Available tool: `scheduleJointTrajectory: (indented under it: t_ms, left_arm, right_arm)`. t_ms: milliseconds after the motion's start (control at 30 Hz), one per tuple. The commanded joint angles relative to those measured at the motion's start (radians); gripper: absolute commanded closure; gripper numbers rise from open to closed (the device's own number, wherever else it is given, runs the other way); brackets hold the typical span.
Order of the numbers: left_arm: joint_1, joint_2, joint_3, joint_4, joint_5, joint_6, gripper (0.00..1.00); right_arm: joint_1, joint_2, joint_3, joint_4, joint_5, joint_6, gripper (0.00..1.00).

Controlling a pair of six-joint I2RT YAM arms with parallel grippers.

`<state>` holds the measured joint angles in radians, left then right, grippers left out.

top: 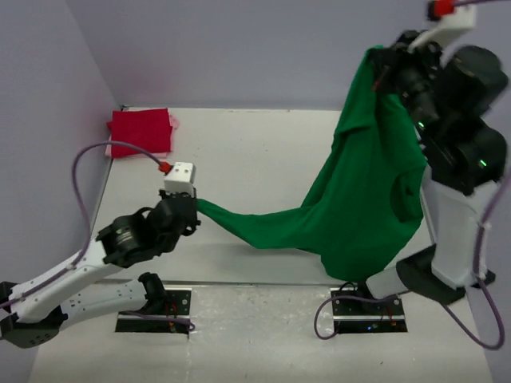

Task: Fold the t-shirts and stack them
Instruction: Flatten out the tshirt

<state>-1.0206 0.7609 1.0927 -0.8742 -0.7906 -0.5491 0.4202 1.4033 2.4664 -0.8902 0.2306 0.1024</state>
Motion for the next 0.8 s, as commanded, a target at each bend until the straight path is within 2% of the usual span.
scheduleJointTrajectory:
  t_ms: [0, 167, 333, 467, 500, 633, 667, 700, 733, 767]
  left_arm:
    - [0.005, 0.055, -0.140, 0.144, 0.002, -0.135, 1.00]
    - [0.007, 0.139, -0.169, 0.126, -0.062, -0.170, 1.00]
    - [0.016, 0.206, -0.166, 0.078, -0.098, -0.200, 1.00]
    - [0.073, 0.264, -0.183, 0.092, -0.093, -0.164, 1.00]
    - [0.082, 0.278, -0.185, 0.105, -0.087, -0.152, 1.00]
    - [0.117, 0.334, -0.175, 0.110, -0.085, -0.141, 1.00]
    - [0.125, 0.354, -0.162, 0.098, -0.088, -0.152, 0.97]
    - [0.131, 0.363, -0.156, 0.093, -0.090, -0.161, 0.88]
    - [0.139, 0.370, -0.149, 0.084, -0.093, -0.193, 0.67]
    - [0.140, 0.377, -0.136, 0.058, -0.110, -0.219, 0.54]
  right_arm:
    - [-0.055, 0.236, -0.021, 0.051, -0.112, -0.018, 1.00]
    - [-0.101, 0.534, 0.075, 0.088, -0.209, -0.049, 1.00]
    - [-0.104, 0.649, 0.010, 0.158, -0.255, -0.072, 1.00]
    - [-0.104, 0.726, 0.042, 0.178, -0.241, -0.082, 1.00]
    - [-0.104, 0.732, 0.049, 0.181, -0.247, -0.087, 0.90]
    - [-0.104, 0.712, 0.066, 0.107, -0.223, -0.084, 0.09]
    - [-0.103, 0.691, 0.051, 0.085, -0.182, -0.058, 0.06]
    - [-0.104, 0.625, -0.016, 0.061, -0.165, -0.038, 0.05]
    - [-0.103, 0.585, -0.056, 0.003, -0.142, -0.008, 0.05]
    - [-0.103, 0.545, -0.104, -0.034, -0.073, 0.067, 0.05]
